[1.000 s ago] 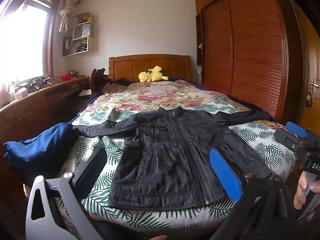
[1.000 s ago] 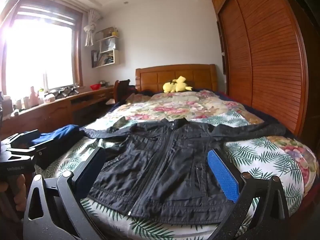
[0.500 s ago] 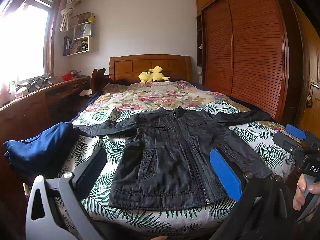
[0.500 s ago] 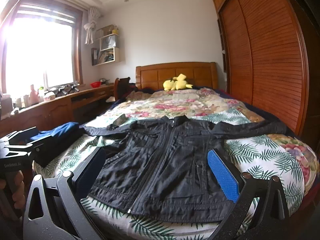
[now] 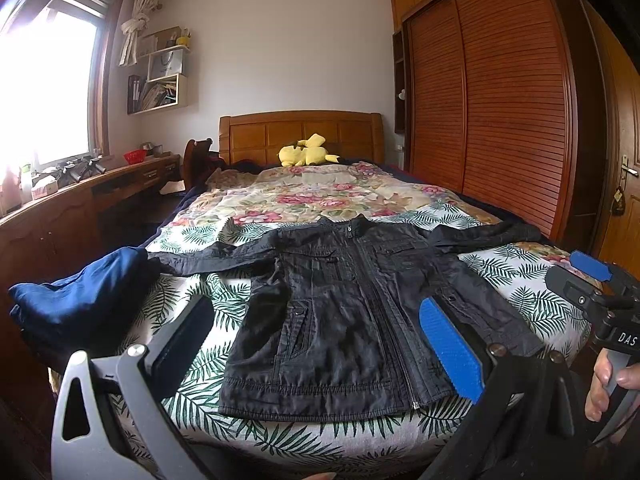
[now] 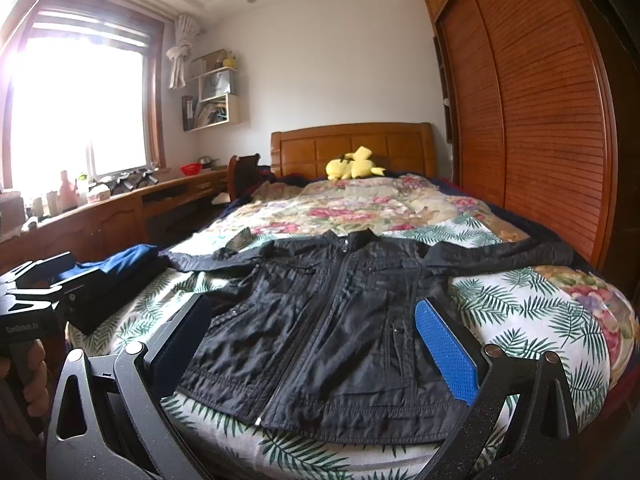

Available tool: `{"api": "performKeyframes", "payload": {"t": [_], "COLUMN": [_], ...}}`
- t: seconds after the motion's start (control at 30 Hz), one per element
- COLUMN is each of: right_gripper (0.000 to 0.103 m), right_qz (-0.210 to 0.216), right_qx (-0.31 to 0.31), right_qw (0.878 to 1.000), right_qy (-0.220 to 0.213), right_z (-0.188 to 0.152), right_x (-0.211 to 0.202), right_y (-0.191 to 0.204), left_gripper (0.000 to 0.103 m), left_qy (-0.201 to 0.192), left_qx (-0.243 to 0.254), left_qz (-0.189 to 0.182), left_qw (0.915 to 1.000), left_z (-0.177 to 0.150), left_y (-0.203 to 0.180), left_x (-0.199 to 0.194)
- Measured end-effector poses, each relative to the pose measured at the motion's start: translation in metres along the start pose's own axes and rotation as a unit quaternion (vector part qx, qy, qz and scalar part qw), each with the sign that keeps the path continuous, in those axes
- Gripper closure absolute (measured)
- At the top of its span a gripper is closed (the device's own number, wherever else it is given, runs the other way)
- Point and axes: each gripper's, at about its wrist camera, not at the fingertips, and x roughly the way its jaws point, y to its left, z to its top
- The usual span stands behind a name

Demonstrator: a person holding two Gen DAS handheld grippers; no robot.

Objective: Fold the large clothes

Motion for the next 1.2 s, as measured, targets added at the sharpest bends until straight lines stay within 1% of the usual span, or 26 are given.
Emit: {"api": "performKeyframes", "payload": {"t": [1.2], "right_gripper": [0.000], "right_qz": [0.000], "right_qx": [0.001], "right_qw": [1.000], "right_qy": [0.002], "right_z": [-0.0017], "right_x": [-0.0005], "right_y": [-0.0001], "left_gripper": [0.000], "left_qy": [-0.003], "left_qx": [-0.001], "left_qz": [0.004], "left_qw": [1.0000], "left_z": [0.0020], "left_y": [0.0013], "left_x": [0.0003]}}
